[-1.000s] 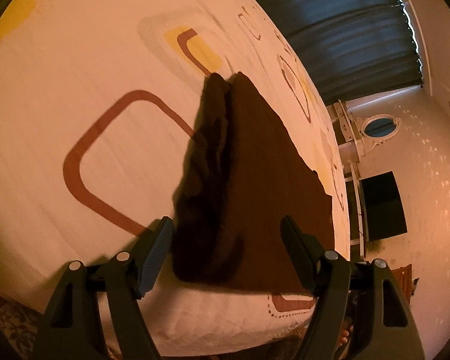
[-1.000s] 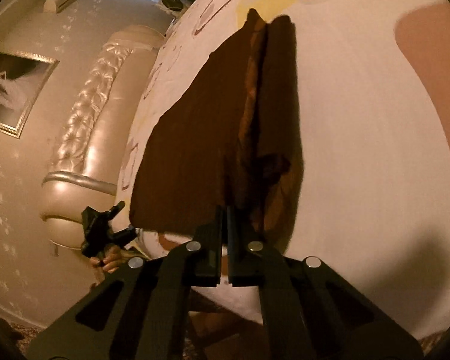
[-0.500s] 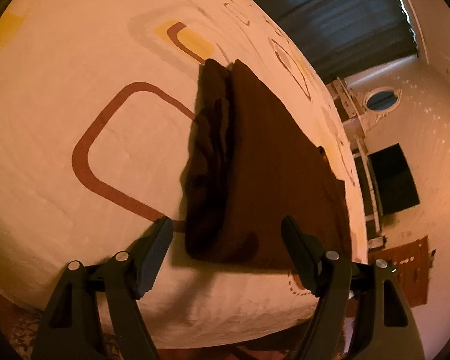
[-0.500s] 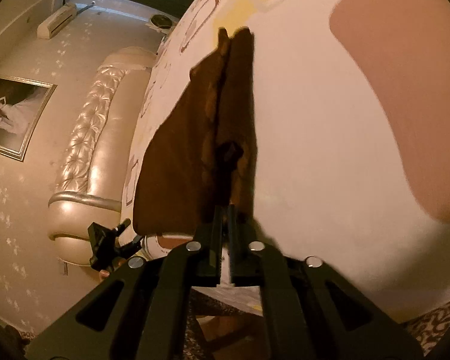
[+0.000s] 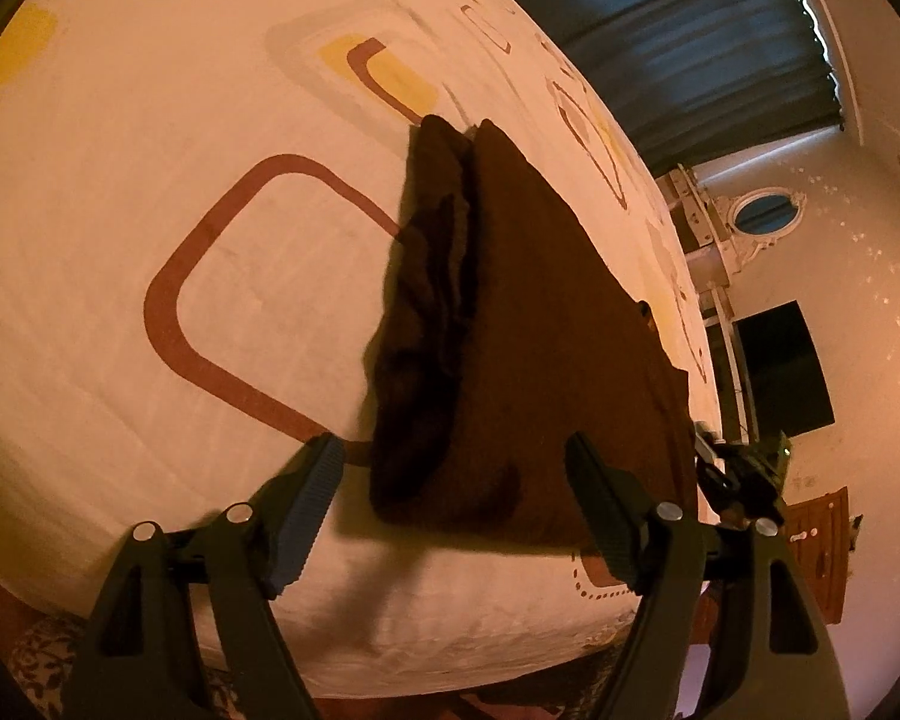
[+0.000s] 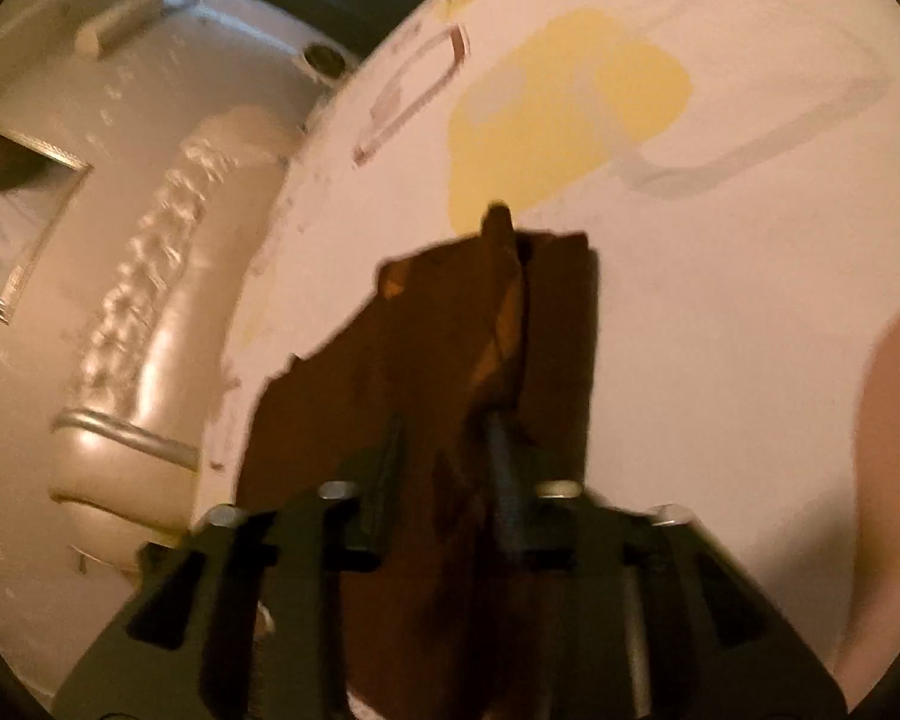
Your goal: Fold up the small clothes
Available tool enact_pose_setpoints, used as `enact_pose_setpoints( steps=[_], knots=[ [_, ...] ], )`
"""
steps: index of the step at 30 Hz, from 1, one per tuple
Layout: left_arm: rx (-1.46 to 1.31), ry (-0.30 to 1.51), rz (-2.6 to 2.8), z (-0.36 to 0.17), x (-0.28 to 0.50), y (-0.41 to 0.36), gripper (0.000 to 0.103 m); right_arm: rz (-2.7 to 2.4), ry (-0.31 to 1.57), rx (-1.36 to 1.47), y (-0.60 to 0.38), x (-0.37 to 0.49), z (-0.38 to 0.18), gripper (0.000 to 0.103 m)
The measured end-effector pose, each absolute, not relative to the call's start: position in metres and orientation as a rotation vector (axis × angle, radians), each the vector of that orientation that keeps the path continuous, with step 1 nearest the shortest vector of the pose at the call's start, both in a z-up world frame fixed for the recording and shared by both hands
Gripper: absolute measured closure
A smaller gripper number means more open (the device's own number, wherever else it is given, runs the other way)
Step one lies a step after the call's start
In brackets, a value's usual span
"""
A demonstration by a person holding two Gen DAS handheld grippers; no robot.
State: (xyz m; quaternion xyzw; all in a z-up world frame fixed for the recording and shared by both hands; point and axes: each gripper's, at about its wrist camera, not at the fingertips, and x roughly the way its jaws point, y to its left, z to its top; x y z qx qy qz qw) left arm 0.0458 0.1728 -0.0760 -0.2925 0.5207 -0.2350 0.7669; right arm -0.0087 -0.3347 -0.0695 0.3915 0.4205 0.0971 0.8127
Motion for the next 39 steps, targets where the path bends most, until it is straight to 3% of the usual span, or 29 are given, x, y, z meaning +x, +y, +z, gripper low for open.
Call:
enact_pose_setpoints(
  steps=[8, 10, 12, 13, 18, 22, 23, 24, 25, 31, 34, 37, 39],
  knots=[
    [-0.564, 1.114, -0.528, -0.074, 0.043, 0.166, 0.025, 0.117, 0.874, 0.828, -0.365, -0.012, -0.082, 0.099],
    [-0.559, 1.113, -0.530, -0.074, 0.043, 0.166, 0.024, 0.117, 0.857, 0.882, -0.367, -0.027, -0.082, 0.092],
    [-0.566, 1.113, -0.530, -0.074, 0.043, 0.166, 0.024, 0.110, 0.848, 0.925, -0.368, -0.048, -0.080, 0.060],
    [-0.573, 1.114, -0.530, -0.074, 0.043, 0.166, 0.024, 0.115, 0.846, 0.936, -0.366, -0.056, -0.079, 0.053],
    [-0.586, 1.115, -0.523, -0.074, 0.043, 0.166, 0.024, 0.232, 0.921, 1.051, -0.346, -0.094, -0.087, 0.040],
    [-0.573, 1.112, -0.520, -0.074, 0.042, 0.166, 0.024, 0.306, 1.004, 1.001, -0.316, -0.110, -0.091, 0.040],
    [-0.570, 1.112, -0.521, -0.073, 0.042, 0.166, 0.024, 0.304, 1.016, 0.957, -0.310, -0.111, -0.088, 0.056],
    [-0.568, 1.111, -0.521, -0.073, 0.042, 0.166, 0.024, 0.294, 1.035, 0.915, -0.305, -0.111, -0.087, 0.095],
    [-0.568, 1.110, -0.522, -0.073, 0.042, 0.166, 0.024, 0.311, 1.069, 0.896, -0.300, -0.111, -0.091, 0.097],
    [-0.587, 1.106, -0.538, -0.073, 0.041, 0.170, 0.024, 0.379, 1.055, 1.002, -0.315, -0.128, -0.108, 0.094],
    [-0.651, 1.101, -0.563, -0.069, 0.041, 0.177, 0.024, 0.395, 1.039, 0.998, -0.325, -0.127, -0.093, 0.086],
    [-0.641, 1.060, -0.547, -0.062, 0.044, 0.182, 0.024, 0.379, 0.976, 0.959, -0.336, -0.117, -0.070, 0.066],
    [-0.648, 1.050, -0.534, -0.060, 0.050, 0.186, 0.024, 0.354, 0.933, 0.961, -0.343, -0.109, -0.061, 0.063]
  ],
)
